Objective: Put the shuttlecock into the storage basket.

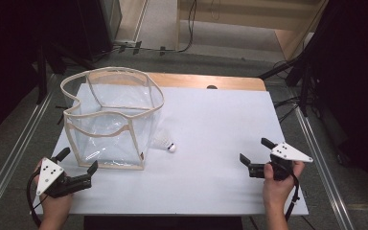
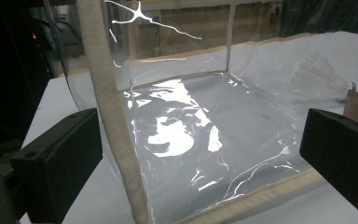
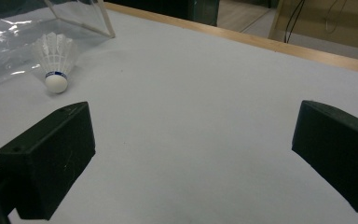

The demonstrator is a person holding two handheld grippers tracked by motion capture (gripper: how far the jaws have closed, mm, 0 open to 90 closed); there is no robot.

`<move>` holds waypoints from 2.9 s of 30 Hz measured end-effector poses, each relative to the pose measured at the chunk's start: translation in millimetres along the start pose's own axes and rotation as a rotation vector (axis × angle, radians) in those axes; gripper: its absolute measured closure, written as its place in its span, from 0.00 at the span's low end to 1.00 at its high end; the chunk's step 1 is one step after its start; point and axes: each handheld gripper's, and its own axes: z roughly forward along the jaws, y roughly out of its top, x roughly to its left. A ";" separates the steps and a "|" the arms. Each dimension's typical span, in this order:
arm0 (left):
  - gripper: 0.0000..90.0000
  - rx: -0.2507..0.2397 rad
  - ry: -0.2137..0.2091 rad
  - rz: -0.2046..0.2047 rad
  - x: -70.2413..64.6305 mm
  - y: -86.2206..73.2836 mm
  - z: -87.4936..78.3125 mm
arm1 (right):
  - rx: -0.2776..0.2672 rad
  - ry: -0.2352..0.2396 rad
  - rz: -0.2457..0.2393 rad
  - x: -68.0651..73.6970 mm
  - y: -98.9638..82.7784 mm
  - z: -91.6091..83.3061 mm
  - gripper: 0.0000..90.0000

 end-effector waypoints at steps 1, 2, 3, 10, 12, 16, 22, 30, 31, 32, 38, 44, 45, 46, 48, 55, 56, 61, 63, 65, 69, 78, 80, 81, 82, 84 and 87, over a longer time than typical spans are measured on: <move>0.00 0.001 0.000 0.001 0.0 0.0 0.0 | 0.009 0.007 -0.009 2.1 3.2 3.3 0.00; 0.00 0.001 -0.001 0.001 -0.1 0.0 0.0 | 0.011 0.012 -0.012 3.2 4.8 4.9 0.00; 0.00 0.001 -0.002 0.002 -0.1 0.1 0.1 | 0.011 0.012 -0.012 3.2 4.8 4.9 0.00; 0.00 0.002 -0.005 0.001 -0.2 0.1 0.3 | 0.041 0.033 -0.061 14.1 18.2 17.0 0.00; 0.00 0.002 -0.005 0.001 -0.4 0.2 0.4 | 0.045 0.044 -0.069 16.2 21.9 19.4 0.00; 0.00 0.002 -0.005 0.000 -0.7 0.2 0.5 | 0.050 0.052 -0.081 18.7 27.6 22.5 0.00; 0.00 0.002 -0.007 0.002 -0.9 0.2 0.6 | 0.060 0.066 -0.097 23.6 38.6 30.5 0.00; 0.00 0.003 -0.008 0.005 -0.9 0.3 0.7 | 0.072 0.097 -0.116 30.3 55.8 44.1 0.00; 0.00 0.003 -0.008 0.006 -0.9 0.3 0.7 | 0.076 0.103 -0.120 31.3 57.3 45.4 0.00; 0.00 0.003 -0.008 0.007 -0.9 0.3 0.7 | 0.076 0.103 -0.120 31.3 57.3 45.4 0.00; 0.00 0.004 -0.009 0.006 -1.3 0.3 0.7 | 0.098 0.125 -0.148 39.2 67.1 55.4 0.00; 0.00 0.003 -0.011 0.007 -1.4 0.3 0.9 | 0.113 0.143 -0.162 46.3 75.2 64.4 0.00; 0.00 0.003 -0.011 0.007 -1.4 0.3 0.9 | 0.117 0.147 -0.167 47.8 76.7 66.0 0.00; 0.00 0.004 -0.011 0.007 -1.4 0.4 0.7 | 0.117 0.147 -0.167 47.8 76.7 66.0 0.00; 0.00 0.003 -0.012 0.007 -1.4 0.3 0.8 | 0.131 0.152 -0.183 51.2 80.1 70.1 0.00; 0.00 0.003 -0.014 0.009 -1.4 0.4 0.8 | 0.153 0.179 -0.209 60.6 89.8 83.6 0.00; 0.00 0.003 -0.014 0.009 -1.4 0.4 0.8 | 0.165 0.185 -0.208 63.5 91.7 87.0 0.00; 0.00 0.003 -0.013 0.006 -1.3 0.4 0.7 | 0.185 0.203 -0.227 70.8 96.4 98.1 0.00; 0.00 0.002 -0.013 0.006 -1.3 0.4 0.7 | 0.191 0.205 -0.227 72.3 97.3 99.9 0.00; 0.00 0.002 -0.014 0.006 -1.1 0.4 0.6 | 0.194 0.216 -0.237 74.9 98.9 104.3 0.00; 0.00 0.001 -0.016 0.005 -0.8 0.5 0.3 | 0.219 0.233 -0.237 80.8 100.8 112.4 0.00; 0.00 -0.007 -0.017 -0.001 0.1 0.6 -0.3 | 0.256 0.267 -0.237 90.9 100.1 129.0 0.00; 0.00 -0.010 -0.017 -0.003 0.4 0.6 -0.5 | 0.268 0.278 -0.237 94.4 99.4 132.5 0.00; 0.00 -0.011 -0.016 -0.004 0.6 0.7 -0.7 | 0.271 0.281 -0.237 95.7 99.1 133.8 0.00; 0.00 -0.013 -0.016 -0.006 0.9 0.7 -0.9 | 0.284 0.285 -0.237 98.5 98.6 136.5 0.00; 0.00 -0.015 -0.015 -0.012 1.3 0.7 -1.2 | 0.291 0.292 -0.240 100.7 98.3 139.6 0.00; 0.00 -0.015 -0.014 -0.014 2.1 0.8 -1.7 | 0.302 0.296 -0.240 103.2 97.9 141.6 0.00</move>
